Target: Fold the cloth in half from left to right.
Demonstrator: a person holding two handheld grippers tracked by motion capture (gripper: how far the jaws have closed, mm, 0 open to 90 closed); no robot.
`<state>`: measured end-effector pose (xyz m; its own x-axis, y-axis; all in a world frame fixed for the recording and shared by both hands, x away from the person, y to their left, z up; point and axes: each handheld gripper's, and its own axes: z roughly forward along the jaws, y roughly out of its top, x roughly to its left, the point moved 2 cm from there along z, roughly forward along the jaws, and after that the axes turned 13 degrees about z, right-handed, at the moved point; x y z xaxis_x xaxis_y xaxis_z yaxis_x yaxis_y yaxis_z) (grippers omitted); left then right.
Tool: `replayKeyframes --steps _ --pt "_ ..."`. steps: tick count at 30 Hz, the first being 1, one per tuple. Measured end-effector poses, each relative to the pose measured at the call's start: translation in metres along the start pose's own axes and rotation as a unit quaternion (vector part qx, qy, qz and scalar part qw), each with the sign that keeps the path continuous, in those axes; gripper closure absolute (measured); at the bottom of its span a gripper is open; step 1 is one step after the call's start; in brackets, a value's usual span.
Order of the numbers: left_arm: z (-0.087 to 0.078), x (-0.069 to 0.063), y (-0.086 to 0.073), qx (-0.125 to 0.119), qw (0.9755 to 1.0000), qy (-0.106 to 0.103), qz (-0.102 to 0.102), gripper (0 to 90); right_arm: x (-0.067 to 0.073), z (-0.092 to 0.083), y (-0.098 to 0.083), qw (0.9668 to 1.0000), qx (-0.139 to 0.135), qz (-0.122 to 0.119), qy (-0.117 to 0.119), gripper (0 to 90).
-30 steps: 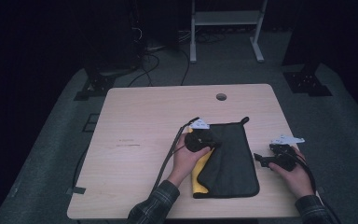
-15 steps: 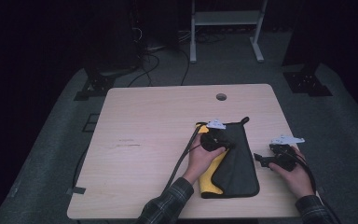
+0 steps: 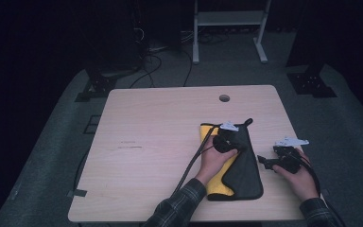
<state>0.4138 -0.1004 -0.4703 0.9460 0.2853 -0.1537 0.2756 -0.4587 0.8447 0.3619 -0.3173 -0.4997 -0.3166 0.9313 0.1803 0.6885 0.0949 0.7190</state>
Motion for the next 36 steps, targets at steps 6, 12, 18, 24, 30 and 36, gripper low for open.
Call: replayKeyframes --steps 6,12,18,24,30,36 --pt "0.014 0.001 -0.002 0.014 0.9999 0.0 -0.002 85.7 0.0 0.0 0.0 1.0 0.0 0.0 0.0 17.1" --pt "0.027 0.002 -0.003 0.025 0.9997 -0.001 -0.007 85.7 0.0 0.0 0.0 1.0 0.0 0.0 0.0 17.1" --pt "0.035 0.0 -0.003 0.039 0.9992 -0.002 0.0 81.3 0.0 0.0 0.0 1.0 0.0 -0.001 0.001 17.1" --pt "0.023 -0.003 0.006 0.029 0.9994 0.004 0.02 64.0 0.0 0.0 0.0 1.0 0.001 -0.002 0.001 17.1" --pt "-0.018 -0.002 0.01 0.021 0.9989 0.023 0.035 60.9 0.0 0.0 0.0 1.0 0.001 0.001 0.002 17.1" --pt "-0.056 0.004 -0.013 0.042 0.996 0.069 0.039 58.5 0.0 -0.001 -0.001 1.0 0.002 -0.004 0.003 17.0"
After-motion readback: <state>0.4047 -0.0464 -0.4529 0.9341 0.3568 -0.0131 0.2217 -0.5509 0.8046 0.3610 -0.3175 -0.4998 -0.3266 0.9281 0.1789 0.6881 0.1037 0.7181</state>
